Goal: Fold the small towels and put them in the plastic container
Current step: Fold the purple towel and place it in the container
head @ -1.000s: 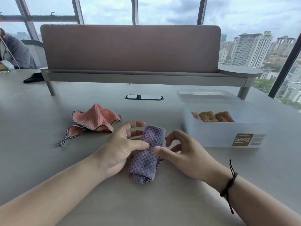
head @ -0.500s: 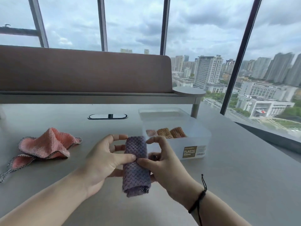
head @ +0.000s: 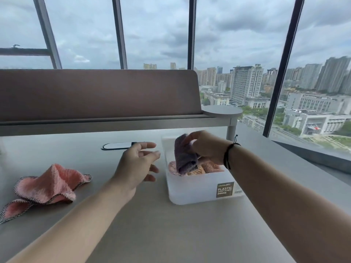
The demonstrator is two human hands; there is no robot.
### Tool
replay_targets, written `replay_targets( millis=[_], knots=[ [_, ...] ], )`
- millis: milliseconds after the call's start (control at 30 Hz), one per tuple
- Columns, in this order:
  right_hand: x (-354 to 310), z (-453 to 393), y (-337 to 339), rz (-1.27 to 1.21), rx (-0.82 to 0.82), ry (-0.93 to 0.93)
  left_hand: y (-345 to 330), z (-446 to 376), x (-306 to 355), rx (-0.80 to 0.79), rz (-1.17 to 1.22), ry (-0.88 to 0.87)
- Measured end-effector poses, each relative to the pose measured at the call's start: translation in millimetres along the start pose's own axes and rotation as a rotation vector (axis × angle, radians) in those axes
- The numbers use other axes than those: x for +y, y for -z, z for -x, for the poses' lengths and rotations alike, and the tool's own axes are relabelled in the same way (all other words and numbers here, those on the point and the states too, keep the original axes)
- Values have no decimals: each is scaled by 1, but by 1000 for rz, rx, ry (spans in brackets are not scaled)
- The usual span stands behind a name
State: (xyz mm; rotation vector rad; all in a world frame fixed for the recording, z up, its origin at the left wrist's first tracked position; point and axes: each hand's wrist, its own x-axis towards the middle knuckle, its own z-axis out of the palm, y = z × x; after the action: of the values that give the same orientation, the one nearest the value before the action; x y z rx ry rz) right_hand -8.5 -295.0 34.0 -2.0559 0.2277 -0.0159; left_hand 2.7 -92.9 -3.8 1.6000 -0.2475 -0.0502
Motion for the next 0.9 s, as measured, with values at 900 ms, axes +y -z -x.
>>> replay_targets(
  millis=[900],
  knots=[
    [12,-12,-33,586,-158,-49,167,-28,-84,365,-1284,43]
  ],
)
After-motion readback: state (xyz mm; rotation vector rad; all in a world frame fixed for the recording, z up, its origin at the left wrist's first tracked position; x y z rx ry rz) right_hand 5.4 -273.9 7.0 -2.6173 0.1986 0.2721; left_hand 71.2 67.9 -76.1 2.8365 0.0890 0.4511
